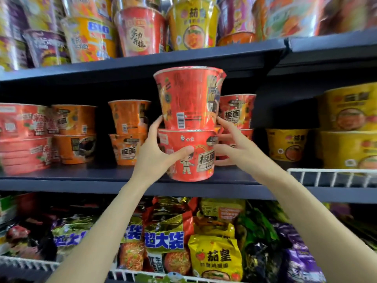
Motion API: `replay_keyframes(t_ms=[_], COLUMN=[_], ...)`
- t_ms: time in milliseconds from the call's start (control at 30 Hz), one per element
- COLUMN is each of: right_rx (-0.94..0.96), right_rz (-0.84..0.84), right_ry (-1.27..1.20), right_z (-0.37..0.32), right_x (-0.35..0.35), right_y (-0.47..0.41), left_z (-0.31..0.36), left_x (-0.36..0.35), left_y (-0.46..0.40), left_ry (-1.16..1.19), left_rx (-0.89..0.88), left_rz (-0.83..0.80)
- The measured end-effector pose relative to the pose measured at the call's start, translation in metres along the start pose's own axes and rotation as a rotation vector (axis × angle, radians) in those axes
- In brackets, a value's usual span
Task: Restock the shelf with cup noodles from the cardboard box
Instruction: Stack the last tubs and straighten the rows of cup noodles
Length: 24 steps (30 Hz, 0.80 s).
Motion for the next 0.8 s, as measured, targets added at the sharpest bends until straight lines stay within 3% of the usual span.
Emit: replay_keyframes(t_ms=[233, 367, 533, 700, 800], right_rx=[-0.106, -0.174, -0.173, -0.180, -0.159], right_rz=[0.081, 0.070, 0.201, 0.117, 0.171], right_ry=[0.329, 0.308, 0.235, 0.378, 0.380], right_z=[0.007, 0.020, 0.025, 0.026, 0.030], right_x=[0.068, 0.086, 0.103, 0.094, 0.088], right_y=[0.026, 0.030, 0.022, 0.016, 0.019], left_z=[-0.001, -0.010, -0.014, -0.013, -0.012], left_x=[-0.080, -0.108, -0.119, -0.122, -0.124], left_y=[-0.031, -0.040, -0.045, -0.041, -0.040], left_ry=[0.251, 0.331, 0.283, 0.269, 0.391], left_rx=[0.072, 0.119, 0.083, 0.048, 0.106], left_rz=[-0.294, -0.416, -0.362, -0.309, -0.332])
Point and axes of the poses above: each hand's wrist, its own y-axis away from the middle knuckle, its own x-axis out of the back of the hand, z = x × y, the point moved 2 cm from there along -y, towards the middle knuckle, and after that the axes turned 6 degrees about x, right-handed, at the moved point
